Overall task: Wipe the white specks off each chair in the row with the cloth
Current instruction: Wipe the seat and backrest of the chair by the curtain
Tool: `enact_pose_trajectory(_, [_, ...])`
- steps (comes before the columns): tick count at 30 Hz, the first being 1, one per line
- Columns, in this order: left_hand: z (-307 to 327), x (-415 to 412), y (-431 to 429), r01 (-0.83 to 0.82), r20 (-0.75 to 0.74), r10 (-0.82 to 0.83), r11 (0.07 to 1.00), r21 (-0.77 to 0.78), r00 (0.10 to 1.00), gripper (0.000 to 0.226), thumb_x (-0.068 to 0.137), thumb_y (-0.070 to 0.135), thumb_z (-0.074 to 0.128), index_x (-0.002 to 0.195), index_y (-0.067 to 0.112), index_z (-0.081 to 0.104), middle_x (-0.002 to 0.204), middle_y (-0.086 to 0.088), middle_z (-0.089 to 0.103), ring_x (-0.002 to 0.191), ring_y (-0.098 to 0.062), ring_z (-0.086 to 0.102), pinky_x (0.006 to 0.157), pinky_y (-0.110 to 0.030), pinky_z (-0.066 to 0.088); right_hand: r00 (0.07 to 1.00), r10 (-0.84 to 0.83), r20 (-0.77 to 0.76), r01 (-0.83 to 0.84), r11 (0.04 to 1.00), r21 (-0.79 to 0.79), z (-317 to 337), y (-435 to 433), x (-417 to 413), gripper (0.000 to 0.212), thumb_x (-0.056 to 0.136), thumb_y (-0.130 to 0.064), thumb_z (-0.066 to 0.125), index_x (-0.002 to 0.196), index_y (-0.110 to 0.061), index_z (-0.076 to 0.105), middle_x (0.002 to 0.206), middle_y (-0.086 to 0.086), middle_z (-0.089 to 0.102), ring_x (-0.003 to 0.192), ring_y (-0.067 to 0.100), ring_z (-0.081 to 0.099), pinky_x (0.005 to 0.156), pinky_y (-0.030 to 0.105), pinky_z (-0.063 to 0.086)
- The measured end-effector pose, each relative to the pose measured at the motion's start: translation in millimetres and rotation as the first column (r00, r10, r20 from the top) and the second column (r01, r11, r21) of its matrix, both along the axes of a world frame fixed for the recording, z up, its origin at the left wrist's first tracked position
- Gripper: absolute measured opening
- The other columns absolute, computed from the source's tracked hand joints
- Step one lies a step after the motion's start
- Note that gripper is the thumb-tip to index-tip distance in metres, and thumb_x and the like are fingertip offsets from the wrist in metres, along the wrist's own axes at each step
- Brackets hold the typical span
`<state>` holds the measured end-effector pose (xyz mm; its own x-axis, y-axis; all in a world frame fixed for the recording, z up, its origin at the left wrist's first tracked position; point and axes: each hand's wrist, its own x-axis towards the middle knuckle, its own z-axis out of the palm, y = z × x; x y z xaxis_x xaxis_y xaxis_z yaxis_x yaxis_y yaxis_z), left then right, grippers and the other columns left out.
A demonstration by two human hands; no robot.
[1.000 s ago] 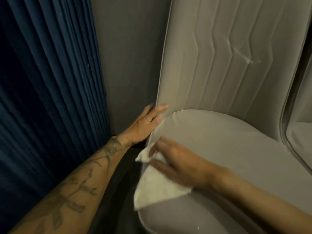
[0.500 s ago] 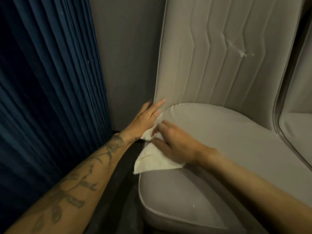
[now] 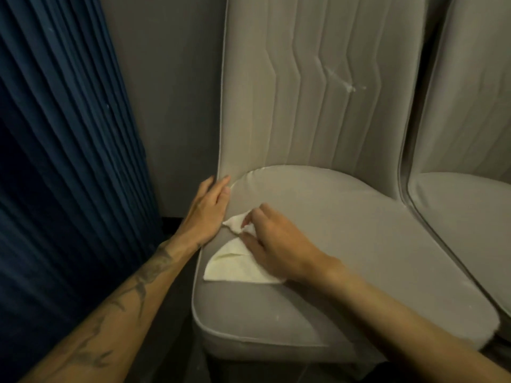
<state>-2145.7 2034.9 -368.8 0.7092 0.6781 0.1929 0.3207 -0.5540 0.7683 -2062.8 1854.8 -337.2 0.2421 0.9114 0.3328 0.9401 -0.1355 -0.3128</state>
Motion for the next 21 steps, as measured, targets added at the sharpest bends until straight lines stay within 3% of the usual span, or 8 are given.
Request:
enact_pose_trajectory(5, [-1.3, 0.8, -2.7, -0.043, -0.025, 0.044, 0.998, 0.035, 0.999, 0.049, 0.112, 0.043, 0.032, 0.159, 0.030, 0.040, 0.169, -0.003, 0.023, 0.154, -0.021, 0.026, 0.120, -0.025, 0.016, 0.965, 0.259, -0.049, -0.260, 0.966, -0.015, 6.3, -69.5, -51.8, 0.030, 0.103, -0.037, 0.044, 0.114, -0.011, 0.053, 0.111, 0.006, 0.050, 0.099, 0.022, 0.050, 0.089, 0.030, 0.040])
enact_pose_trajectory(7, [-1.3, 0.6, -4.3, -0.041, -0.030, 0.043, 0.998, 0.044, 0.999, 0.049, 0.112, 0.043, 0.032, 0.159, 0.030, 0.040, 0.169, -0.002, 0.023, 0.154, -0.019, 0.026, 0.118, -0.021, 0.014, 0.980, 0.201, -0.007, -0.201, 0.980, -0.004, 6.3, -81.0, -29.4, 0.027, 0.103, -0.035, 0.047, 0.114, -0.011, 0.054, 0.111, 0.006, 0.051, 0.100, 0.021, 0.050, 0.091, 0.029, 0.041])
enact_pose_trajectory(11, [1.4, -0.6, -9.3, -0.036, -0.050, 0.039, 0.998, 0.055, 0.998, 0.050, 0.112, 0.043, 0.031, 0.159, 0.026, 0.040, 0.169, -0.002, 0.023, 0.154, -0.020, 0.027, 0.120, -0.024, 0.015, 0.993, -0.119, 0.014, 0.118, 0.991, 0.070, -3.7, -71.2, 1.0, 0.021, 0.100, -0.030, 0.052, 0.106, -0.010, 0.056, 0.105, 0.008, 0.053, 0.097, 0.028, 0.052, 0.087, 0.037, 0.041])
enact_pose_trajectory(13, [1.8, -0.4, -8.5, -0.048, -0.048, 0.051, 0.996, 0.073, 0.998, 0.050, 0.112, 0.041, 0.033, 0.158, 0.024, 0.042, 0.168, -0.005, 0.025, 0.153, -0.023, 0.030, 0.122, -0.027, 0.018, 0.997, -0.077, -0.003, 0.076, 0.991, 0.110, -7.2, -58.1, -29.5, 0.018, 0.098, -0.026, 0.055, 0.102, -0.008, 0.057, 0.102, 0.010, 0.054, 0.094, 0.029, 0.052, 0.085, 0.040, 0.042])
enact_pose_trajectory(17, [0.5, -0.3, -5.8, -0.049, -0.069, 0.056, 0.994, 0.097, 0.996, 0.050, 0.111, 0.042, 0.034, 0.157, 0.025, 0.043, 0.167, -0.005, 0.027, 0.152, -0.023, 0.031, 0.117, -0.024, 0.018, 0.993, 0.121, 0.013, -0.122, 0.991, 0.058, -0.2, -60.2, -84.7, 0.023, 0.102, -0.034, 0.051, 0.105, -0.011, 0.056, 0.106, 0.006, 0.053, 0.091, 0.019, 0.046, 0.084, 0.030, 0.036])
enact_pose_trajectory(21, [0.6, 0.4, -10.4, -0.047, -0.061, 0.052, 0.996, 0.078, 0.997, 0.050, 0.111, 0.043, 0.034, 0.157, 0.025, 0.043, 0.167, -0.004, 0.026, 0.152, -0.022, 0.031, 0.118, -0.023, 0.017, 0.998, 0.051, -0.043, -0.049, 0.998, 0.048, -2.3, -87.6, -51.0, 0.023, 0.103, -0.034, 0.046, 0.106, -0.012, 0.052, 0.107, 0.005, 0.049, 0.093, 0.023, 0.048, 0.086, 0.036, 0.043])
